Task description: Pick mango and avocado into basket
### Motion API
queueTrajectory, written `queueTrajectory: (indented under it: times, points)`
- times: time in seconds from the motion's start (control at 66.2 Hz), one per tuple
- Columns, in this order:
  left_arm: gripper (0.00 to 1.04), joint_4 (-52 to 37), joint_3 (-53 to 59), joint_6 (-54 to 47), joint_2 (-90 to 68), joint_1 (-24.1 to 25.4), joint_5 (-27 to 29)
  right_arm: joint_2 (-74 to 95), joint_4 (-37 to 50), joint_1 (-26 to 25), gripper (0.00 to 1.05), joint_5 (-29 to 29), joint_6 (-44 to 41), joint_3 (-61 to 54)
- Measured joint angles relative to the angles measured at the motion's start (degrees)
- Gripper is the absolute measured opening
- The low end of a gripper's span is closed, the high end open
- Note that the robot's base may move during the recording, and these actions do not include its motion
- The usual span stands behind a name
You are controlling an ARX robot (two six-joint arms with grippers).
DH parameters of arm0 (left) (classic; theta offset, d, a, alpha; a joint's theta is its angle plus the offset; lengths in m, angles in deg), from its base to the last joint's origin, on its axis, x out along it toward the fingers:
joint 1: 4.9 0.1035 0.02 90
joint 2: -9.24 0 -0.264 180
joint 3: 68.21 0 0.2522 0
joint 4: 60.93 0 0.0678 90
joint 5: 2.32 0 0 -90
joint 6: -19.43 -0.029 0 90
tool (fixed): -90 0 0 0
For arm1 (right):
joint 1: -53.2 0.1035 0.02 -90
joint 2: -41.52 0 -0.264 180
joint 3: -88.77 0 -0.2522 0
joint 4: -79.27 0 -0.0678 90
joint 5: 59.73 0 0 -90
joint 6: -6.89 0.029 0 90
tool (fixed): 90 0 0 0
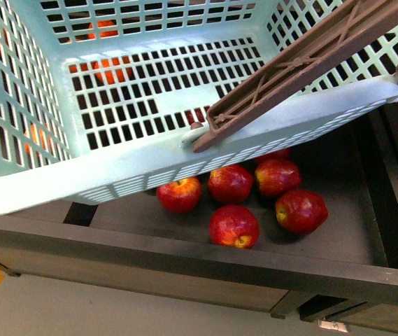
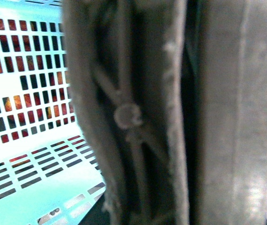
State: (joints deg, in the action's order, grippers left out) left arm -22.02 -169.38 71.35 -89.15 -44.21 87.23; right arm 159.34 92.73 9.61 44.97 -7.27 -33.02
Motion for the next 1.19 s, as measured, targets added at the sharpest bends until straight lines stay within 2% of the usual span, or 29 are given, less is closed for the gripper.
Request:
queueTrajectory:
  times: [0.151, 0.514, 0.982, 1.193]
  points:
    - [0.13, 0.0, 0.0, 0.0, 0.0, 0.0, -0.2, 4.6, 0.4, 1.5, 0.96, -0.8, 0.9, 2.8]
    - [0.13, 0.0, 0.0, 0.0, 0.0, 0.0, 0.2, 18.4, -1.7, 1.4, 0.96, -3.6, 1.3, 14.7]
    - [0.13, 0.0, 0.0, 0.0, 0.0, -0.1, 0.0, 30.9, -7.4, 5.6, 0.96, -7.4, 5.7, 33.6]
    - [0.13, 0.0, 0.0, 0.0, 0.0, -0.1, 0.0, 33.9, -8.9, 6.4, 0.96, -9.2, 6.7, 37.8]
